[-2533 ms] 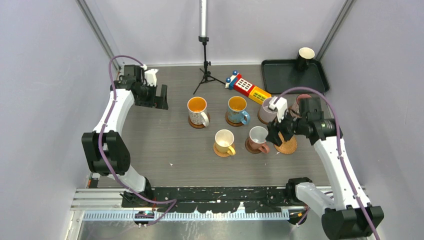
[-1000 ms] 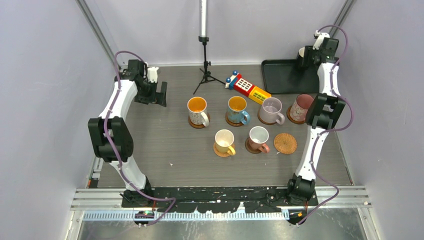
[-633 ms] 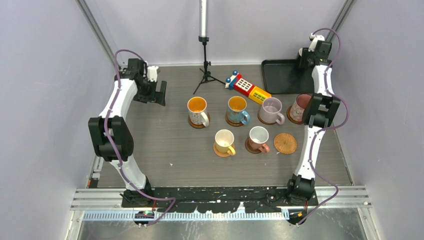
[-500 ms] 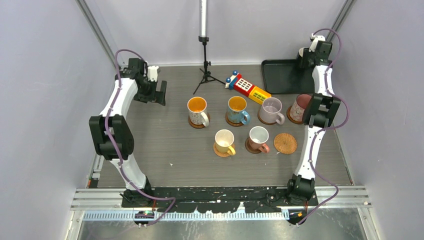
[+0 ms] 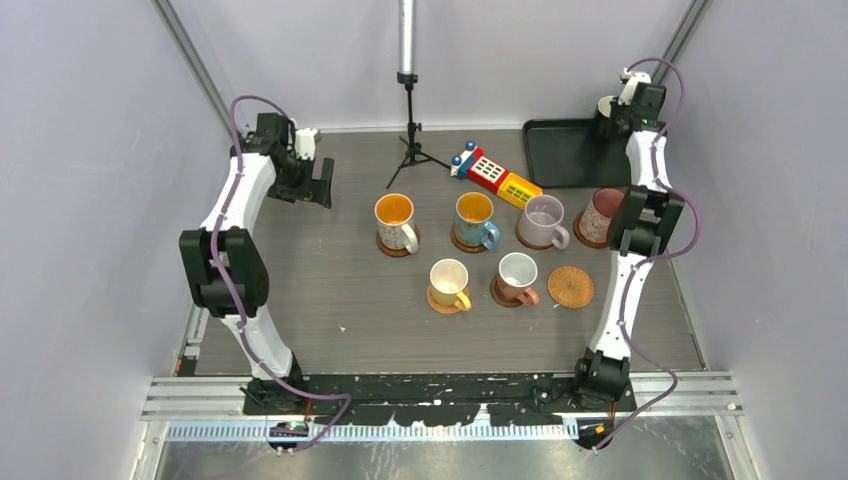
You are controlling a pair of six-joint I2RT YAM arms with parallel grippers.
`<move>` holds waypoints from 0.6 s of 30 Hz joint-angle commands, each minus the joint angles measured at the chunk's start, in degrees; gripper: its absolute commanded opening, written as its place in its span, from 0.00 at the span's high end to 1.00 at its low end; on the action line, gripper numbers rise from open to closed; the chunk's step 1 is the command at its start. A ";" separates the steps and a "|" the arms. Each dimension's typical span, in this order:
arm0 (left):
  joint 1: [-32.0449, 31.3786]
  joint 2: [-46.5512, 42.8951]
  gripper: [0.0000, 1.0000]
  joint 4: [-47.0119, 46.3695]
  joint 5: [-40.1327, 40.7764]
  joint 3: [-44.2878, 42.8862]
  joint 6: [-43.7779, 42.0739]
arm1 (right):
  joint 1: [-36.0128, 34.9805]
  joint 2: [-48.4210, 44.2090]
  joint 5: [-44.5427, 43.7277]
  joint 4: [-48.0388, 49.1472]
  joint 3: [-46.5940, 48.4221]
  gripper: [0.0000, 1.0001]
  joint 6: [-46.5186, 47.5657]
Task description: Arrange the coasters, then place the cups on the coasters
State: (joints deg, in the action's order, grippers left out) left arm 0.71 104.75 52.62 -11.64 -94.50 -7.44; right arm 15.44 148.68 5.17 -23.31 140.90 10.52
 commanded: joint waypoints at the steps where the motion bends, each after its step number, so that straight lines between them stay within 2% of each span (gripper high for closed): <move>1: -0.24 -0.41 0.00 -0.01 -1.45 -1.21 0.81 | 0.03 -8.16 3.60 0.48 -2.60 0.90 -0.80; 5: -0.18 -0.95 0.00 -0.36 -1.84 -0.25 0.96 | 0.03 -12.18 9.17 0.83 -8.54 0.95 -1.12; 12: -0.17 -2.20 0.00 -0.94 -2.75 1.60 1.64 | -0.01 -19.15 16.47 1.65 -18.72 0.96 -2.66; 18: -0.01 -3.00 0.00 -0.85 -3.06 2.62 1.45 | -0.10 -24.33 20.94 -0.95 -27.79 0.96 3.05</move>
State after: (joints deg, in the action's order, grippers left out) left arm 0.71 104.73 52.53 -13.30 -92.51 -6.37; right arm 15.59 132.49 20.14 -24.49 117.16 10.17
